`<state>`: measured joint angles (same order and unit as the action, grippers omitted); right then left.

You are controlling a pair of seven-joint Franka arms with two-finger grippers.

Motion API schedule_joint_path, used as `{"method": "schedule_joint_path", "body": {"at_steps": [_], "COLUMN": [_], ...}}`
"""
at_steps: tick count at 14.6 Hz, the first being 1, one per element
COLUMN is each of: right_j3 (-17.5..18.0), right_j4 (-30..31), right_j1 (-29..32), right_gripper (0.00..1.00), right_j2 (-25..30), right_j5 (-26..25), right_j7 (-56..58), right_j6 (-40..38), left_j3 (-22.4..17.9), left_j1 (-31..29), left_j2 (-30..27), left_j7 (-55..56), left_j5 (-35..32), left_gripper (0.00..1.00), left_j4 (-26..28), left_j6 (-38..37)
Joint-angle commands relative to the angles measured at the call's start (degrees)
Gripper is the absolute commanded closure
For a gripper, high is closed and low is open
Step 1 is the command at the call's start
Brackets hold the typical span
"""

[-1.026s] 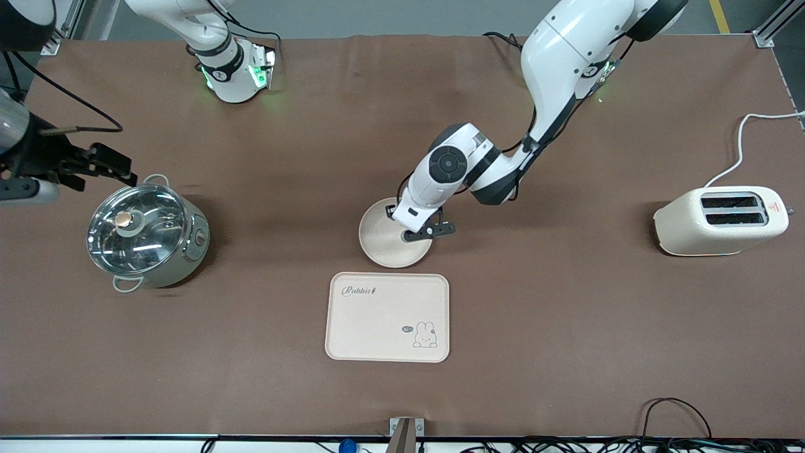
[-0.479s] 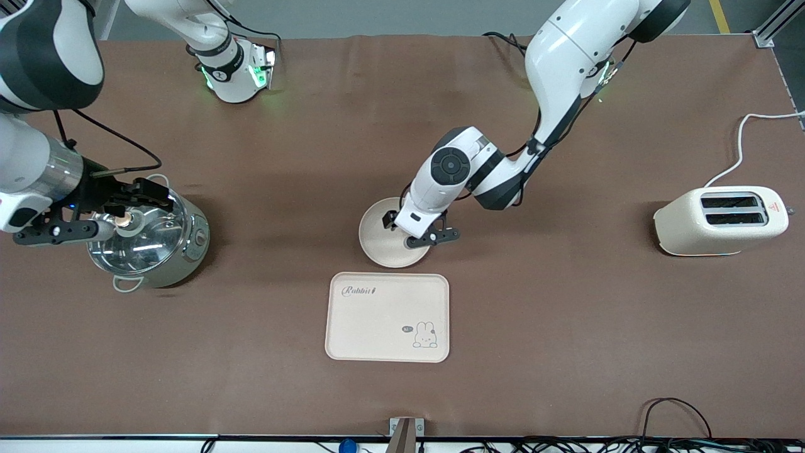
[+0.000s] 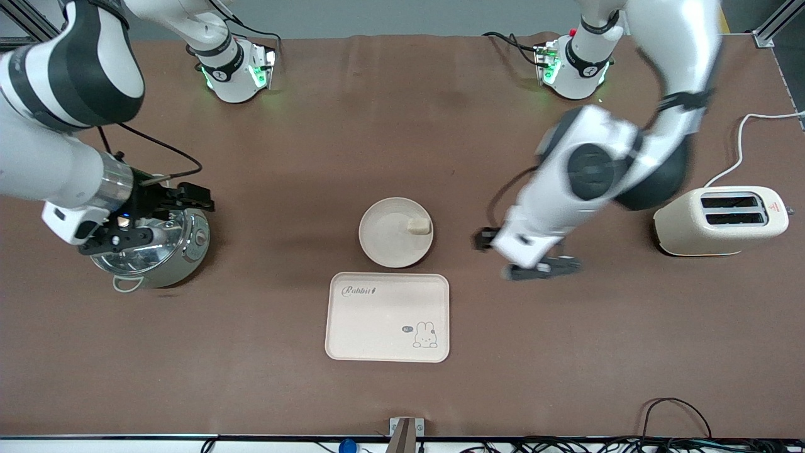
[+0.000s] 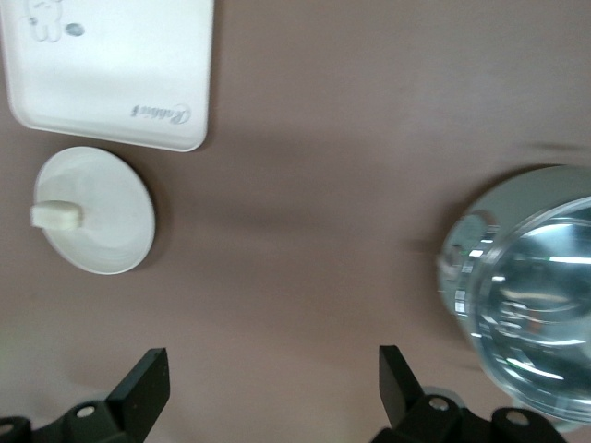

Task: Place bun in plate and plate on tray
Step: 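Retract the left gripper while the right gripper reaches the plate rim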

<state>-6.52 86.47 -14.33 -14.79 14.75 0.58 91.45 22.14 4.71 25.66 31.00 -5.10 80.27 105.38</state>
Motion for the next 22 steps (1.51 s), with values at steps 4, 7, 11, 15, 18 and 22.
{"method": "schedule_joint_path", "body": {"at_steps": [4, 7, 11, 15, 18, 22], "right_j3": [-0.3, -0.2, -0.2, -0.2, -0.2, -0.2], "right_j4": [-0.9, -0.7, -0.4, 1.8, 3.6, 6.5], "right_j1": [-6.2, -9.2, -13.4, -17.7, -20.0, -21.4], "right_gripper": [0.00, 0.00, 0.07, 0.07, 0.17, 0.26], "right_j2": [-8.5, -13.2, -19.4, -22.3, -23.0, -23.4], "right_j5": [5.4, 10.8, 15.0, 15.0, 14.9, 14.9], "right_j7": [-7.2, -7.3, -6.6, -6.1, -4.4, 0.8], "right_j6": [10.3, 15.4, 20.1, 26.6, 28.1, 30.9], "left_j3": [0.4, -4.0, -21.1, -23.9, -23.8, -23.8], "left_j1": [-10.6, -9.7, 1.2, 2.6, 2.7, 2.0], "left_j2": [-10.9, -18.1, -27.6, -32.5, -28.6, -27.2], "left_j7": [-13.8, -16.8, -24.1, -29.1, -30.4, -30.5], "left_j5": [0.2, 2.7, 6.1, 5.9, 5.5, 6.0], "left_gripper": [0.00, 0.00, 0.00, 0.00, 0.00, 0.00], "left_j4": [1.6, 3.7, 11.5, 20.2, 13.4, 11.0], "left_j6": [-11.4, -14.2, -13.7, -6.4, -7.7, -10.0]}}
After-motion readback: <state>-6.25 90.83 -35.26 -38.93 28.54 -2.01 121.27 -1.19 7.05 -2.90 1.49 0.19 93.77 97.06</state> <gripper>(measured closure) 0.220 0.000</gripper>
